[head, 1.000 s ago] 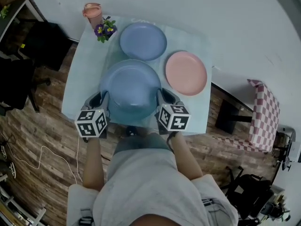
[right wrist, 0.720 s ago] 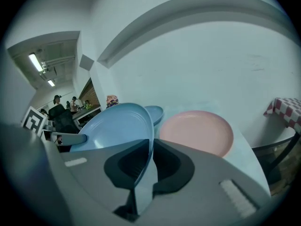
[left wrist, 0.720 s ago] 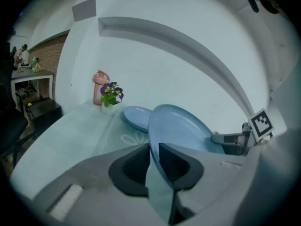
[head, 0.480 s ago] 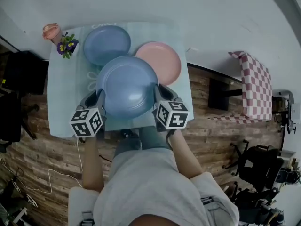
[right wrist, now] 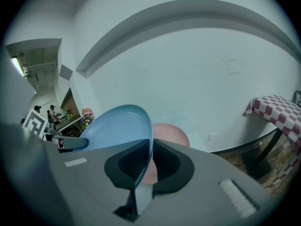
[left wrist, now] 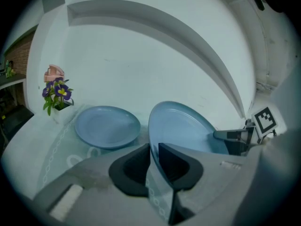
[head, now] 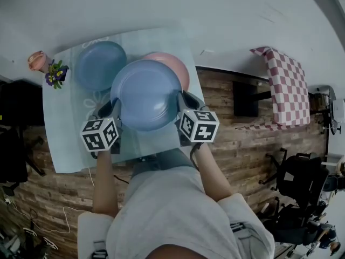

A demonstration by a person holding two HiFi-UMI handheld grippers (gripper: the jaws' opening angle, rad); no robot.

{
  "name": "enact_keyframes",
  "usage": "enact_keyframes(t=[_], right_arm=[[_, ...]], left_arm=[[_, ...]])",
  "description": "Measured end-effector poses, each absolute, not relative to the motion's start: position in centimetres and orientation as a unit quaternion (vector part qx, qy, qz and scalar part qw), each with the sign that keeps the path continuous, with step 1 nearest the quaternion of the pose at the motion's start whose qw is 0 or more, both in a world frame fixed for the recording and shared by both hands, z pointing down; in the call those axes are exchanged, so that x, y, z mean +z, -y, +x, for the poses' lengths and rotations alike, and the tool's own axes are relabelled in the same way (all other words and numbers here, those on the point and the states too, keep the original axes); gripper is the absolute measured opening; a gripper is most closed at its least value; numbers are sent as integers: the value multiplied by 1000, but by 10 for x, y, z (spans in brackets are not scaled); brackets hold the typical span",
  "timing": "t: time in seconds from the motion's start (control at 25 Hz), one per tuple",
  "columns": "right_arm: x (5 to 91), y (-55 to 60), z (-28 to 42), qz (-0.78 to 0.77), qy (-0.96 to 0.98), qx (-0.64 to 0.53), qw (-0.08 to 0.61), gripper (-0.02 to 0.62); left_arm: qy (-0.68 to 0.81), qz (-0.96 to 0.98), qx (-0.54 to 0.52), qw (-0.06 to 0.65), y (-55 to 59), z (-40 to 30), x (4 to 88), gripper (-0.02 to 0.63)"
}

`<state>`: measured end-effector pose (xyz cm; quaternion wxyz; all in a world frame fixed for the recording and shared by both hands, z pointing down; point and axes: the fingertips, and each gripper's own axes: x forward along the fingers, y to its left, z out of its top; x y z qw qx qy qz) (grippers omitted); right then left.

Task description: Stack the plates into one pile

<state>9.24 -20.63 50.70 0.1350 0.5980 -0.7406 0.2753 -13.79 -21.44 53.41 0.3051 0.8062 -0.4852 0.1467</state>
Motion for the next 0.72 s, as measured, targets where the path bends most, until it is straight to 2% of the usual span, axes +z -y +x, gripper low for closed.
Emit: enact_keyframes(t=[0.36, 0.72], right_arm=[[503, 254, 142, 613, 729, 275, 132, 25], [539, 284, 171, 602, 721, 303, 159, 23]], left_arm=[[465, 811, 169, 312, 267, -86, 539, 61], [462, 791, 207, 344, 290, -58, 576, 64]])
